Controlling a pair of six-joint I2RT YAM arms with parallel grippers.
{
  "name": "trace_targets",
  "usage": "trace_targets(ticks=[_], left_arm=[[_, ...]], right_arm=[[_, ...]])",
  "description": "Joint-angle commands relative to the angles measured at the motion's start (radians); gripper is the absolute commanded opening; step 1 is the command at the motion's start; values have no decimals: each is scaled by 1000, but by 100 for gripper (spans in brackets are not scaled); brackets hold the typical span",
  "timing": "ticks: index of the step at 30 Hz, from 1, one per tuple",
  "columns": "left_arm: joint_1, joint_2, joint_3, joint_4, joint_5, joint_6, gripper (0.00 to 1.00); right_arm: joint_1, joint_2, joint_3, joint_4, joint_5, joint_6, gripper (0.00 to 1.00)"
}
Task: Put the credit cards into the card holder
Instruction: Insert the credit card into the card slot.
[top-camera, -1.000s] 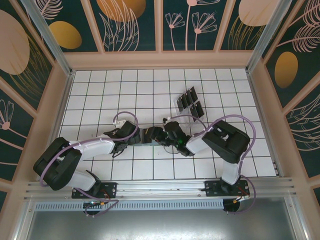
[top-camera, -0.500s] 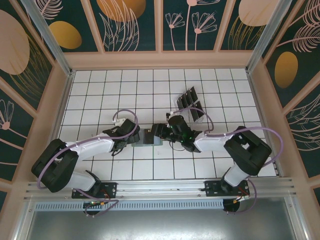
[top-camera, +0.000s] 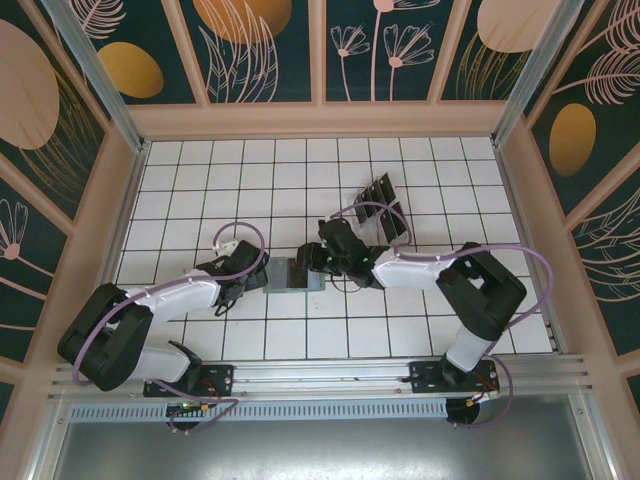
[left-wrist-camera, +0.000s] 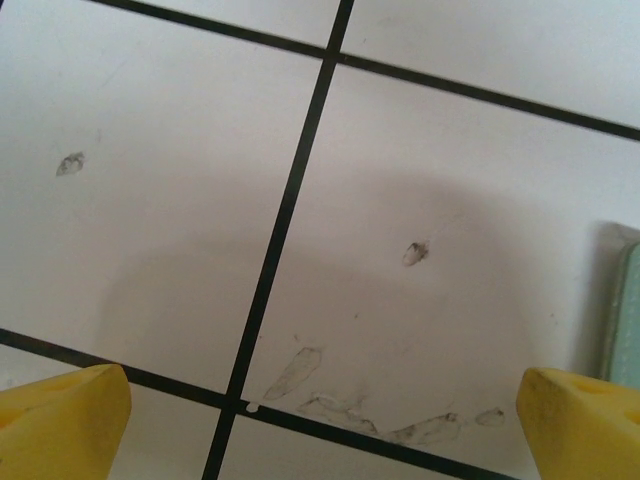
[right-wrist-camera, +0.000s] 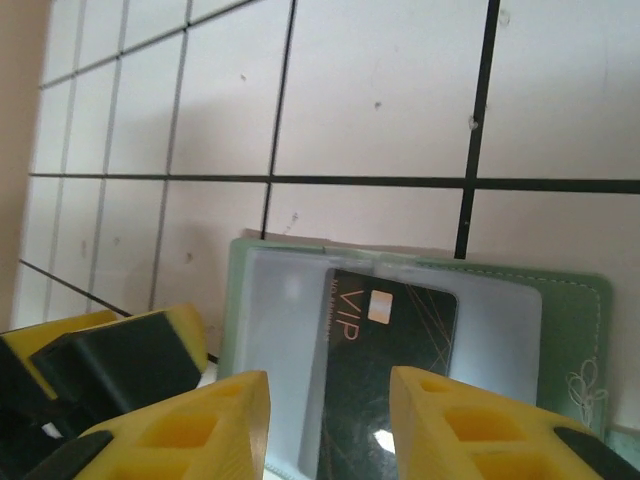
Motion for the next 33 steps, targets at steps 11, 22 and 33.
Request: trace_targets(ticks=[11,22,33], left_arm=[[5,13,-31,26,14,12,99],[5,27,-42,49,32,14,99],[6,28,-51,58,44,20,99]], right_arm=[[23,109,67,-95,42,-22,36],[32,144,101,-98,32,-23,31],[55,188,150,-92,10,-17,29]])
